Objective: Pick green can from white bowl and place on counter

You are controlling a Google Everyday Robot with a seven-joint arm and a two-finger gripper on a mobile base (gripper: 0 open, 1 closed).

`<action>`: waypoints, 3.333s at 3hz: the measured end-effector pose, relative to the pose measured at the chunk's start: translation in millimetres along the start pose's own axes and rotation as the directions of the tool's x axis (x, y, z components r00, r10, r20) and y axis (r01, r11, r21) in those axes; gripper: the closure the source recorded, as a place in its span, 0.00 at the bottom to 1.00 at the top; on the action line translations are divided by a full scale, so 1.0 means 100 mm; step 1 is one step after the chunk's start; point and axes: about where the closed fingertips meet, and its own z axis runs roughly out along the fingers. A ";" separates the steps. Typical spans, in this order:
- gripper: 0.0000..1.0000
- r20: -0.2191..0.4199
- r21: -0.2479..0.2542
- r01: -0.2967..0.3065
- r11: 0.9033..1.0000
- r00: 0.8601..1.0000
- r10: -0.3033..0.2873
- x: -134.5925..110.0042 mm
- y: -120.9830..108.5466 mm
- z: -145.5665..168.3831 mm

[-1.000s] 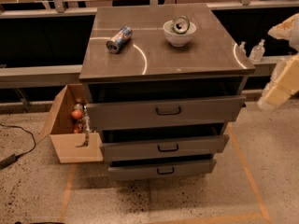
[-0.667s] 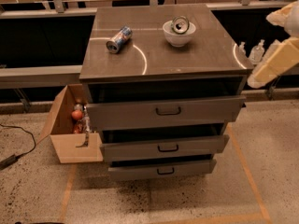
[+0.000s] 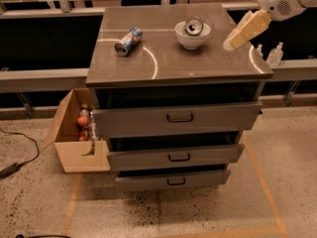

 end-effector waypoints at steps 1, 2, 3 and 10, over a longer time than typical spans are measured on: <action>0.00 0.071 0.045 0.023 0.999 0.997 -0.026 -0.12 -0.45 0.38; 0.00 0.088 0.115 -0.004 0.993 0.996 -0.006 -0.08 -0.78 0.53; 0.00 0.054 0.150 -0.036 0.988 0.998 0.028 0.02 -0.91 0.59; 0.00 0.291 0.145 -0.140 0.979 0.952 0.092 0.37 -0.82 1.44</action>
Offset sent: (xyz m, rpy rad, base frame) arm 0.1438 -0.0235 0.0035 0.1001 -0.1668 -0.1588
